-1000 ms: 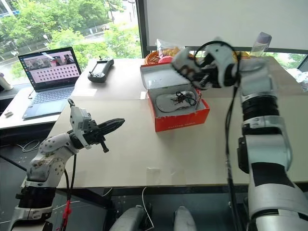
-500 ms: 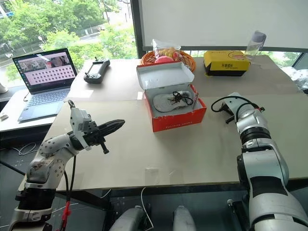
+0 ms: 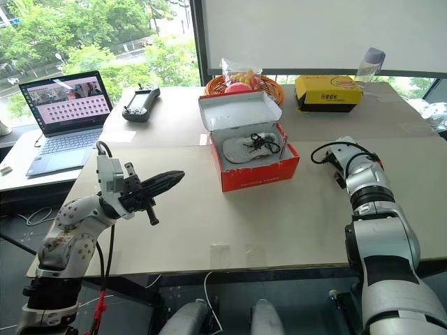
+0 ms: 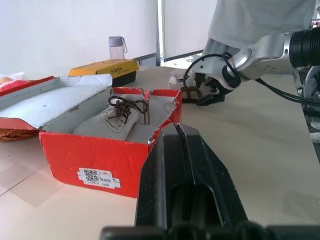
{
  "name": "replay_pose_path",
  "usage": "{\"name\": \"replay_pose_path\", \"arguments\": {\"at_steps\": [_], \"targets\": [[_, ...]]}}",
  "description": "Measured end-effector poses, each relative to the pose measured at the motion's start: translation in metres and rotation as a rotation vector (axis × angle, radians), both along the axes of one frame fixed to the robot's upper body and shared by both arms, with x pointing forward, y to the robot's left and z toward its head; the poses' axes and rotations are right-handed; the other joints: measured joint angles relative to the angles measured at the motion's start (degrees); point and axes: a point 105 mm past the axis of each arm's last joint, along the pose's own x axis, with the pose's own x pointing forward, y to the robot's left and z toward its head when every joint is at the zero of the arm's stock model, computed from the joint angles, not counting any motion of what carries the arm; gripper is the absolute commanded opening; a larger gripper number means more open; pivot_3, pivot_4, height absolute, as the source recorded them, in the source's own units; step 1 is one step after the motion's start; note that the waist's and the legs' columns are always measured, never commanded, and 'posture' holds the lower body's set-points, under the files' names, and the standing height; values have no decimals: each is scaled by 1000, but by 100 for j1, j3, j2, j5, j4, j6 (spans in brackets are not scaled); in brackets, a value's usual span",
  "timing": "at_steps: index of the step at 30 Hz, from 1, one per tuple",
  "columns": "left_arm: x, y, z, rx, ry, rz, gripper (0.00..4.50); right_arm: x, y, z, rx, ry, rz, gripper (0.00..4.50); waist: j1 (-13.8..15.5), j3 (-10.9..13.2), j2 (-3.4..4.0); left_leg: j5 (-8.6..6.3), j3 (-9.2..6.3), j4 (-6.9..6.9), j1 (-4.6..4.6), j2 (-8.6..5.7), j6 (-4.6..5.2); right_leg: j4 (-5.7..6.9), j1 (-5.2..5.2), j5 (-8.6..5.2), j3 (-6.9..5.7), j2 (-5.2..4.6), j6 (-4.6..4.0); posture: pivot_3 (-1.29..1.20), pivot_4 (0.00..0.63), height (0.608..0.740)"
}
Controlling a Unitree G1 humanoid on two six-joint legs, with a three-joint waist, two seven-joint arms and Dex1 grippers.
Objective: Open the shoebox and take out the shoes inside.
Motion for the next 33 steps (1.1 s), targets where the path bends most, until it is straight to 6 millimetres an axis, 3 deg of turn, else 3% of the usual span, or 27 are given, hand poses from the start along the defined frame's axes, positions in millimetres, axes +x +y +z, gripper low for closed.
{"name": "replay_pose_path", "arguments": {"at_steps": [6, 20, 26, 31, 33], "targets": [[0, 0, -1, 3, 1, -3, 0, 3, 7, 8, 18, 35, 57, 4426, -16, 1, 1, 0, 1, 1, 1, -1, 0, 0, 0, -4, 2, -2, 7, 0, 150, 732], [2, 2, -5, 7, 19, 1, 0, 19, 55, 96, -36, -87, 253, 4426, 17, 3, 5, -1, 0, -10, -22, -2, -2, 4, -38, -3, 2, -10, 9, 0, 150, 732], [3, 2, -5, 8, 19, 2, 0, 20, 97, 122, 31, -155, 407, 4426, 4, 3, 5, -1, 5, -9, -40, -1, -1, 18, -69, 2, 9, -8, 2, 0, 150, 732], [5, 3, -6, 12, 14, 12, 0, 24, 130, 115, 89, -149, 521, 4426, 11, 3, 5, 0, 7, -6, -39, -2, -1, 21, -69, 4, 9, -9, 3, 0, 150, 732], [6, 4, -7, 15, 18, 19, 0, 22, 159, 112, 147, -138, 649, 4426, -2, 3, 5, 0, 7, -5, -39, -2, -1, 23, -69, 5, 10, -6, 4, 0, 150, 732]]}}
